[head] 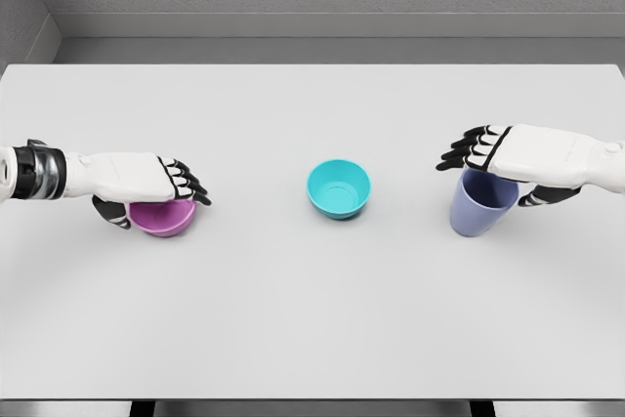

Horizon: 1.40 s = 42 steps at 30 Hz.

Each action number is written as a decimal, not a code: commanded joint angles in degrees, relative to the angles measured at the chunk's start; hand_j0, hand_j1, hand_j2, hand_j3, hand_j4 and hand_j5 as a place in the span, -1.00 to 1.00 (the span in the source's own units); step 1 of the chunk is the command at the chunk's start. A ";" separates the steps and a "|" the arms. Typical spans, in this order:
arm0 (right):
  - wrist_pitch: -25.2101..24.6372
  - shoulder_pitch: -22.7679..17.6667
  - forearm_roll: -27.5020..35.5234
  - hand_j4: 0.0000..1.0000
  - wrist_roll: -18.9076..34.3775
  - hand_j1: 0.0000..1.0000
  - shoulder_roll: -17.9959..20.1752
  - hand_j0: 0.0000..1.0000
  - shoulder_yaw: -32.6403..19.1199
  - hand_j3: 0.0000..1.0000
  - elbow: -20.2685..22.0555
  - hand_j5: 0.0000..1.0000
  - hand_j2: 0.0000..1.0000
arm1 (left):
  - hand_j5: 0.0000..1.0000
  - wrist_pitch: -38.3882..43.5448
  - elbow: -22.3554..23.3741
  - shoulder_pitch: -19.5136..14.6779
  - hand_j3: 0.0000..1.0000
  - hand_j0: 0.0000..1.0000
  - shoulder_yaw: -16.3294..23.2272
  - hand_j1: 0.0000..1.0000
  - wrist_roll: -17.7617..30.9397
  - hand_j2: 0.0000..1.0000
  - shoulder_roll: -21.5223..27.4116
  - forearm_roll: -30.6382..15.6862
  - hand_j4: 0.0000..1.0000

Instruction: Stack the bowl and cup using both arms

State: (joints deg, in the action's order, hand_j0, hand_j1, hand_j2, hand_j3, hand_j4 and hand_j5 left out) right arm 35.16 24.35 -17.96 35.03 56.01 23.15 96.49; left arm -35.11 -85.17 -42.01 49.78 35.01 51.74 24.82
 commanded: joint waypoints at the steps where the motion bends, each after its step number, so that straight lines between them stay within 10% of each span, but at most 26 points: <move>1: -0.16 0.00 0.30 1.00 -0.03 1.00 0.07 1.00 0.14 1.00 0.01 1.00 1.00 | 1.00 0.11 0.18 0.00 1.00 1.00 -0.03 1.00 -0.01 1.00 0.03 -0.21 1.00; 16: -0.16 0.62 0.03 1.00 -0.03 1.00 -0.20 1.00 1.28 1.00 -2.28 1.00 1.00 | 1.00 0.11 0.53 0.09 1.00 1.00 -0.03 1.00 -0.01 1.00 -0.14 -0.12 1.00; 27: -0.16 0.62 -1.11 1.00 -0.03 1.00 -1.16 1.00 1.37 1.00 -3.42 1.00 1.00 | 0.11 0.11 0.53 0.00 0.11 0.11 -0.03 0.11 -0.01 0.11 -0.14 -0.21 0.11; 42: -0.16 1.05 -1.11 1.00 -0.03 1.00 -1.25 1.00 2.60 1.00 -2.89 1.00 1.00 | -0.01 0.11 -0.09 -1.23 -0.01 -0.01 0.06 -0.01 -0.01 -0.01 -2.43 -0.47 -0.01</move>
State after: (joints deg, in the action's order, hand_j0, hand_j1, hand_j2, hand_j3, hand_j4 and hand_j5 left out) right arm 35.15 25.49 -19.37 35.02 54.73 25.63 93.57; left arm -35.15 -85.11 -44.30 49.85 35.09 50.16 24.68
